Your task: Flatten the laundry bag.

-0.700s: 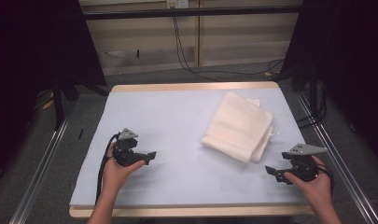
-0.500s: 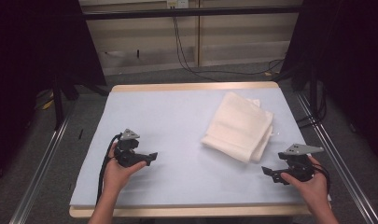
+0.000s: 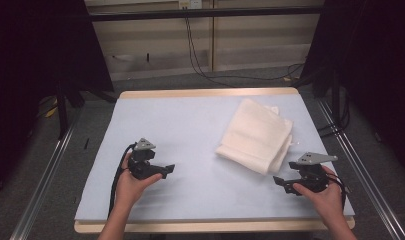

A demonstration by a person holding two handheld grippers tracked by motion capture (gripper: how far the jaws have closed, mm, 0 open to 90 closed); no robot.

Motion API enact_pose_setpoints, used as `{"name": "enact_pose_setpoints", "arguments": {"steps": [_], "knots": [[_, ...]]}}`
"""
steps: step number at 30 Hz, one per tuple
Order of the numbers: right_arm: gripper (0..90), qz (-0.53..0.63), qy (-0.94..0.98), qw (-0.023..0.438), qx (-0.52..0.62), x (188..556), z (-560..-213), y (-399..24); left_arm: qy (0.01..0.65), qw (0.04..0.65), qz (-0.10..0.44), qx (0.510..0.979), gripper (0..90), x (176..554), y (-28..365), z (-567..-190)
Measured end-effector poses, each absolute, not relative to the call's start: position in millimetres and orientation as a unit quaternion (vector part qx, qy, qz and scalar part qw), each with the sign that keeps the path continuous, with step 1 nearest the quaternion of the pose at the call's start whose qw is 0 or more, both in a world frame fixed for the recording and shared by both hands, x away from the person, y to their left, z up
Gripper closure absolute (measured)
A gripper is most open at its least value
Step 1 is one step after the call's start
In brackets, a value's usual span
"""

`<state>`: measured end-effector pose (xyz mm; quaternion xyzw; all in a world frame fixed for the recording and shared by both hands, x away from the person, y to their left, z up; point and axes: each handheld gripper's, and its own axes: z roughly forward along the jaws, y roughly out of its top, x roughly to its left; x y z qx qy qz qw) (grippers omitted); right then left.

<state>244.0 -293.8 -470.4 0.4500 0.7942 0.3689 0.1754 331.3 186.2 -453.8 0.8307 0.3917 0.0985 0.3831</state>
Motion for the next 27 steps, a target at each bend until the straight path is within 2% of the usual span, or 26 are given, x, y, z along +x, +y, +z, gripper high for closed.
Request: {"name": "enact_pose_setpoints", "arguments": {"steps": [9,12,15,18,19,21,23,27], "knots": [[26.5,0.366,0.798,0.175,0.445,246.4,-471.9,-288.1,0.379,0.383,0.084,0.838,7.8,331.5,176.8,-454.3],[33.3,0.369,0.796,0.178,0.446,248.3,-472.2,-285.8,0.374,0.382,0.079,0.842,7.8,331.6,173.6,-455.0],[45.1,0.364,0.799,0.191,0.439,252.9,-472.4,-281.9,0.371,0.385,0.076,0.842,7.9,330.3,168.2,-454.8],[64.3,0.357,0.799,0.201,0.440,254.9,-471.1,-280.3,0.364,0.390,0.073,0.843,8.3,329.3,162.9,-453.5],[64.3,0.357,0.799,0.201,0.440,254.9,-471.1,-280.3,0.364,0.390,0.073,0.843,8.5,329.3,162.9,-453.5],[71.6,0.368,0.802,0.191,0.430,255.8,-470.7,-280.4,0.358,0.394,0.068,0.844,8.6,329.7,160.2,-452.9],[84.2,0.376,0.805,0.182,0.422,254.1,-469.0,-279.2,0.353,0.397,0.067,0.844,9.1,330.2,157.1,-453.1],[87.8,0.396,0.806,0.161,0.409,253.0,-468.1,-276.2,0.343,0.402,0.057,0.847,9.4,328.5,148.3,-452.4]]}}
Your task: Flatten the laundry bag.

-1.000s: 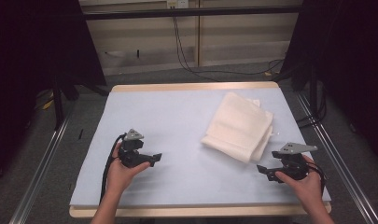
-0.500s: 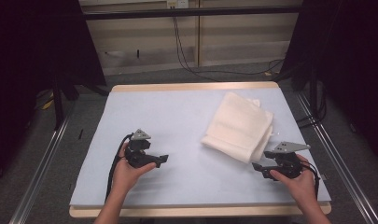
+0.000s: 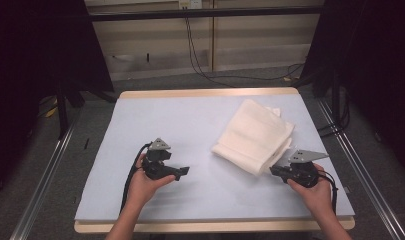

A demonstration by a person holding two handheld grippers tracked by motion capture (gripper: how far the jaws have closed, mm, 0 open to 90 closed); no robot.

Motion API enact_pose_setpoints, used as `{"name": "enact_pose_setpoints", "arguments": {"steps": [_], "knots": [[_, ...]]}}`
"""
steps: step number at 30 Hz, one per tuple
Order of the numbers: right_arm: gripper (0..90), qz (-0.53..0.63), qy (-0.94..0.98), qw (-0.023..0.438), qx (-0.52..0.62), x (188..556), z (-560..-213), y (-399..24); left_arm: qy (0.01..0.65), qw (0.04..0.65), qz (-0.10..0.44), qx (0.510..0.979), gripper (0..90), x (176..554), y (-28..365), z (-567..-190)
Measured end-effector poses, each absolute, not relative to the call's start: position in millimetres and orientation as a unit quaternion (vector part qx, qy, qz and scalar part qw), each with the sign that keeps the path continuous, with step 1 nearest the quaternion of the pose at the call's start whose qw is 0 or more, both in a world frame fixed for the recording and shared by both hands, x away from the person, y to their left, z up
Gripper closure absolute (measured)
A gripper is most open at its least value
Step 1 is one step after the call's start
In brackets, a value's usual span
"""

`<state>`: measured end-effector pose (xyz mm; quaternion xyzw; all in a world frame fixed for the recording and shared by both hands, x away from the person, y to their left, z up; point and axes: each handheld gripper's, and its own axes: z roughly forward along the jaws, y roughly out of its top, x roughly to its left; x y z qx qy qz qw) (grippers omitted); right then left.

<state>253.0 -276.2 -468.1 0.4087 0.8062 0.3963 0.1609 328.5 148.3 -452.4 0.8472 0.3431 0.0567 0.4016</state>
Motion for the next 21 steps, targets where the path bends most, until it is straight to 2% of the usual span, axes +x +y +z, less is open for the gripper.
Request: {"name": "enact_pose_setpoints", "arguments": {"steps": [9,21], "knots": [[89.7,0.403,0.822,0.137,0.378,249.8,-467.6,-250.3,0.313,0.411,0.033,0.856,10.7,323.5,124.9,-452.0],[89.7,0.412,0.818,0.137,0.378,249.7,-469.1,-242.7,0.280,0.416,0.017,0.865,11.0,324.5,88.7,-446.6]]}}
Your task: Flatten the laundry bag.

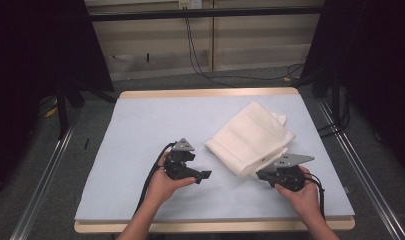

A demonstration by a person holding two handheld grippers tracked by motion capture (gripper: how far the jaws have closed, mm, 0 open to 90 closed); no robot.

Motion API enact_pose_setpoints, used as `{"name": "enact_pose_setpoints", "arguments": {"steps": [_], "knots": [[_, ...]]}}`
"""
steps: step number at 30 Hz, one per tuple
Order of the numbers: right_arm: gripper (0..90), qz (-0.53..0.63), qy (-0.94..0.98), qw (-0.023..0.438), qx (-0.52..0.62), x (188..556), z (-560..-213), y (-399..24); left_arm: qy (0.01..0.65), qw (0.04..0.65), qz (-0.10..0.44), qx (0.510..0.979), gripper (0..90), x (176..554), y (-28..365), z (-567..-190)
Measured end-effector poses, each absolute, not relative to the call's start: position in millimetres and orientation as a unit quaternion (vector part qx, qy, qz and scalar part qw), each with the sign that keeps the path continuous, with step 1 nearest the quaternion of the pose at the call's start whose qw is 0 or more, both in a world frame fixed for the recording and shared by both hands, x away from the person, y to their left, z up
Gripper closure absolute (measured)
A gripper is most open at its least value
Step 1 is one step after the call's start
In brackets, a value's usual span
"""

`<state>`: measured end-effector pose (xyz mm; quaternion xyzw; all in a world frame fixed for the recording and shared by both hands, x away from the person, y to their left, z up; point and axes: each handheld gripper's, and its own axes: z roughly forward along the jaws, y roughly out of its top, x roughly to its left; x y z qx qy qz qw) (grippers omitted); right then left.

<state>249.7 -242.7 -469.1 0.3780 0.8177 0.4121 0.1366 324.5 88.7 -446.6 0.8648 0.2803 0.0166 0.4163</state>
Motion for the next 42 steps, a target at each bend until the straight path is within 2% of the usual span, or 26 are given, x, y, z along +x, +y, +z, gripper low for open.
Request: {"name": "enact_pose_setpoints", "arguments": {"steps": [26,36,39,41,42], "knots": [[89.4,0.421,0.810,0.137,0.385,250.1,-468.7,-245.2,0.225,0.423,-0.009,0.877,13.4,319.2,32.2,-429.3],[89.2,0.423,0.809,0.133,0.387,250.8,-468.6,-244.0,0.209,0.405,-0.012,0.890,12.7,320.0,9.4,-430.6],[89.2,0.423,0.809,0.133,0.385,251.1,-468.5,-243.8,0.211,0.400,-0.009,0.892,15.2,320.8,6.4,-430.2],[89.2,0.423,0.809,0.133,0.386,251.2,-468.4,-244.0,0.212,0.398,-0.001,0.893,20.4,321.5,7.0,-429.8],[89.2,0.422,0.809,0.133,0.386,251.2,-468.5,-243.9,0.212,0.397,0.000,0.893,28.0,322.0,8.2,-429.7]]}}
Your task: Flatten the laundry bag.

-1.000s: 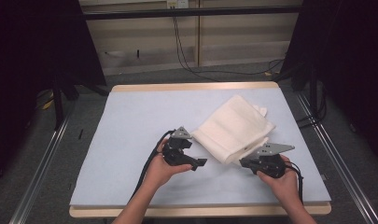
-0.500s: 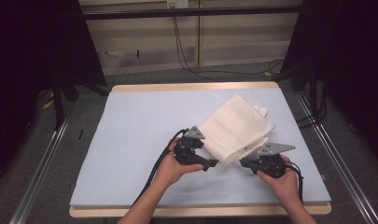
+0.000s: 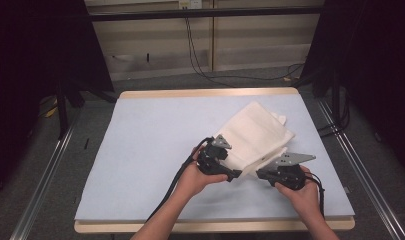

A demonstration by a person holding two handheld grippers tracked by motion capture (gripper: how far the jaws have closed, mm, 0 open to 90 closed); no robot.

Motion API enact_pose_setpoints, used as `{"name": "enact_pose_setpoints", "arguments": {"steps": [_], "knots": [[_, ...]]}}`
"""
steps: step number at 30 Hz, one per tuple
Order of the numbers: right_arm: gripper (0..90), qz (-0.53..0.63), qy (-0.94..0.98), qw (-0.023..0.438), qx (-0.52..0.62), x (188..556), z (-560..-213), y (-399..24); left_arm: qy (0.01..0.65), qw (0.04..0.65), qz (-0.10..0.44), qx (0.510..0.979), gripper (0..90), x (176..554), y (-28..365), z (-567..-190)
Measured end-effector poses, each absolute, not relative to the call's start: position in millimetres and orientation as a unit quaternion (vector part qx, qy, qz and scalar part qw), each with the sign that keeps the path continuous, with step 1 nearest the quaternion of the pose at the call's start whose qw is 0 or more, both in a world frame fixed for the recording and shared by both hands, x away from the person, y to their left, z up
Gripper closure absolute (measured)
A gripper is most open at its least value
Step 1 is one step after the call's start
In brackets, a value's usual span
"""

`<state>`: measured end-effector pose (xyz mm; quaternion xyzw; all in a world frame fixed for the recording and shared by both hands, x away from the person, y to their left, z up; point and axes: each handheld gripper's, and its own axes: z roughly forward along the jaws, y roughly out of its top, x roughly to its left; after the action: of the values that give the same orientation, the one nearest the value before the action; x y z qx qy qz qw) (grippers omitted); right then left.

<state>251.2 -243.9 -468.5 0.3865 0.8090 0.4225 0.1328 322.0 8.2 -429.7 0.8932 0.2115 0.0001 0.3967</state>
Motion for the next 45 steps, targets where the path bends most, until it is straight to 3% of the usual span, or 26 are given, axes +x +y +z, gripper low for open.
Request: {"name": "enact_pose_setpoints", "arguments": {"steps": [5,9,10,11,12,17,18,19,20,22,25,27,30,31,33,34,36,37,38,39,41,45], "knots": [[89.0,0.423,0.810,0.131,0.385,251.8,-468.9,-244.3,0.194,0.386,0.012,0.902,40.9,322.6,9.8,-429.1],[89.0,0.422,0.810,0.131,0.385,251.9,-468.9,-244.7,0.206,0.391,0.001,0.897,62.1,324.0,11.3,-429.2],[89.0,0.422,0.810,0.131,0.385,251.9,-468.9,-244.7,0.200,0.382,-0.003,0.902,62.1,325.4,12.8,-428.4],[88.9,0.422,0.810,0.132,0.386,252.1,-469.1,-245.1,0.200,0.380,-0.004,0.903,73.8,326.3,13.3,-428.3],[88.8,0.422,0.809,0.132,0.386,252.0,-469.2,-245.2,0.206,0.379,-0.008,0.902,77.7,326.8,14.0,-427.8],[87.9,0.422,0.810,0.135,0.384,251.7,-469.5,-244.8,0.211,0.385,-0.018,0.898,86.4,327.7,15.2,-425.9],[88.0,0.421,0.810,0.135,0.385,251.6,-469.4,-244.8,0.204,0.385,-0.014,0.900,83.4,328.0,15.6,-425.2],[88.1,0.422,0.809,0.132,0.387,251.5,-469.3,-244.9,0.216,0.385,-0.006,0.897,73.7,326.0,15.1,-423.7],[88.0,0.421,0.809,0.135,0.387,251.8,-469.6,-245.0,0.220,0.384,-0.005,0.897,57.4,325.0,15.1,-422.3],[88.0,0.421,0.810,0.134,0.387,251.8,-469.7,-244.9,0.211,0.400,-0.016,0.892,52.2,324.7,14.2,-420.8],[88.1,0.421,0.810,0.134,0.386,252.0,-469.5,-244.8,0.211,0.405,-0.013,0.889,22.2,323.8,8.2,-420.9],[88.1,0.421,0.810,0.134,0.386,251.8,-469.3,-244.7,0.209,0.405,-0.010,0.890,15.9,324.0,2.5,-423.0],[88.2,0.420,0.810,0.134,0.387,251.7,-469.2,-244.4,0.203,0.384,0.006,0.901,13.6,324.3,-7.6,-428.1],[88.2,0.420,0.810,0.134,0.387,251.7,-469.2,-244.4,0.203,0.384,0.006,0.901,14.9,324.3,-7.6,-428.1],[88.3,0.421,0.810,0.134,0.386,251.9,-469.3,-244.6,0.195,0.386,0.014,0.902,29.7,323.9,-9.9,-428.9],[88.3,0.420,0.810,0.133,0.386,252.0,-469.4,-244.6,0.184,0.380,0.020,0.906,29.7,325.1,-9.8,-427.8],[88.4,0.421,0.810,0.133,0.385,252.1,-469.4,-244.7,0.193,0.380,0.009,0.905,38.9,324.8,-10.4,-426.9],[88.5,0.421,0.810,0.134,0.386,252.2,-469.4,-244.8,0.198,0.381,0.006,0.903,52.5,324.8,-10.8,-427.0],[88.7,0.421,0.810,0.134,0.385,252.3,-469.4,-244.8,0.192,0.372,0.008,0.908,59.9,326.4,-9.3,-425.6],[88.7,0.421,0.810,0.134,0.385,252.3,-469.4,-244.8,0.201,0.376,-0.001,0.905,59.9,326.6,-9.0,-425.8],[89.1,0.420,0.812,0.131,0.384,252.2,-469.4,-245.4,0.213,0.379,-0.011,0.900,79.4,327.6,-6.8,-424.1],[89.7,0.418,0.813,0.130,0.384,252.7,-469.5,-246.1,0.231,0.382,-0.028,0.894,84.8,331.3,-0.8,-420.4]]}}
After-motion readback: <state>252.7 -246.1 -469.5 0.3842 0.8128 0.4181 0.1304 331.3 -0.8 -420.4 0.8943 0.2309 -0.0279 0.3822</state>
